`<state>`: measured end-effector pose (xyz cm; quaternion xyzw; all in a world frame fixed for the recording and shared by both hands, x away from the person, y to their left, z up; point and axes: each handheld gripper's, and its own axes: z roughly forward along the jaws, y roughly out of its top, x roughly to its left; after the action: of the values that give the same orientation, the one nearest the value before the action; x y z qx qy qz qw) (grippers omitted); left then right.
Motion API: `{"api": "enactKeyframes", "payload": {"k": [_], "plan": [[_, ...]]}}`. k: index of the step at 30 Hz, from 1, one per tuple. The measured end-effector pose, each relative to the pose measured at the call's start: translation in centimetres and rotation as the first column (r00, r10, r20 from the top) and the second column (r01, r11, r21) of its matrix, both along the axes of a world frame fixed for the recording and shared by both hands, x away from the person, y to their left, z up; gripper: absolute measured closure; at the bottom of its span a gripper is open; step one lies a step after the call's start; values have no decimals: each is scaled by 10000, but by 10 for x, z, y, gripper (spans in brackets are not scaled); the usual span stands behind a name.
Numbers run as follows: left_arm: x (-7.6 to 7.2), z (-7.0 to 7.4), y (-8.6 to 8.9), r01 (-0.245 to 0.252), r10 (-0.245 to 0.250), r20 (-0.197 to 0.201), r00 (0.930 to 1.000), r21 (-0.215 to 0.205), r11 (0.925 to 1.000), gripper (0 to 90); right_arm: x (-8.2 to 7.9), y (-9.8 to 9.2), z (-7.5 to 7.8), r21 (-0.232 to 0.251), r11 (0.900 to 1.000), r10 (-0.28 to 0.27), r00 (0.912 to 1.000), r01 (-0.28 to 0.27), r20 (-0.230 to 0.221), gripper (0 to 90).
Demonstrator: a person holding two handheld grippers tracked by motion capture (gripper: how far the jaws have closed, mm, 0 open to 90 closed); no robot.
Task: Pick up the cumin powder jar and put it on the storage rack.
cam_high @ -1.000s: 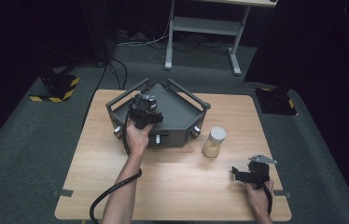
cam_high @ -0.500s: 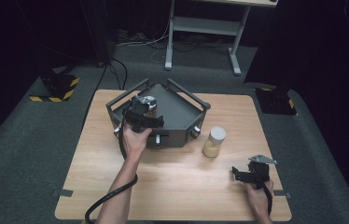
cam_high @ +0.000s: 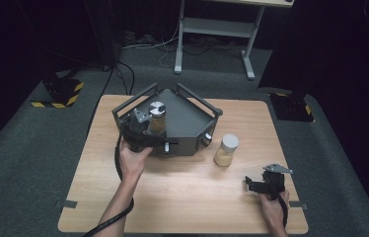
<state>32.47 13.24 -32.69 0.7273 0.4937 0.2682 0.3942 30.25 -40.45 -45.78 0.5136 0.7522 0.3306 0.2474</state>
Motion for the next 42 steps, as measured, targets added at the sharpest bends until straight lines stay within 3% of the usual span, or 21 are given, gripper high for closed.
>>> {"api": "enactKeyframes", "payload": {"k": [3, 6, 9, 13, 19, 25, 29, 42], "plan": [[-15, -8, 3, 405, -404, -44, 9992, 229, 9989, 5, 0, 0, 0, 8, 10000, -2, 10000, 2, -6, 58], [-19, -11, 5, 546, -546, -13, 9985, 323, 9980, 3, 0, 0, 0, 13, 10000, -13, 10000, 13, -12, 58], [-32, -19, 9, 703, -703, 32, 9975, 196, 9973, 2, 0, 0, 0, 9, 10000, -12, 10000, 12, -10, 58], [-41, -27, 12, 822, -822, 16, 9966, 143, 9965, 2, 0, 0, 0, 5, 10000, -15, 10000, 15, -9, 58], [-57, -49, 7, 903, -899, -95, 9959, 424, 9950, 2, 0, 0, 0, -14, 10000, -6, 10000, 6, -1, 57], [-62, -66, 7, 839, -829, -295, 9961, 326, 9959, 2, 0, 0, 0, -15, 10000, -15, 10000, 15, -3, 57], [-64, -81, 3, 755, -724, -599, 9956, 520, 9958, 2, 0, 0, 0, -11, 10000, -22, 10000, 22, -13, 56], [-56, -112, -5, 513, -397, -1355, 9900, 834, 9952, 2, 0, 1, 0, -10, 10000, -31, 10000, 31, -18, 55]]}}
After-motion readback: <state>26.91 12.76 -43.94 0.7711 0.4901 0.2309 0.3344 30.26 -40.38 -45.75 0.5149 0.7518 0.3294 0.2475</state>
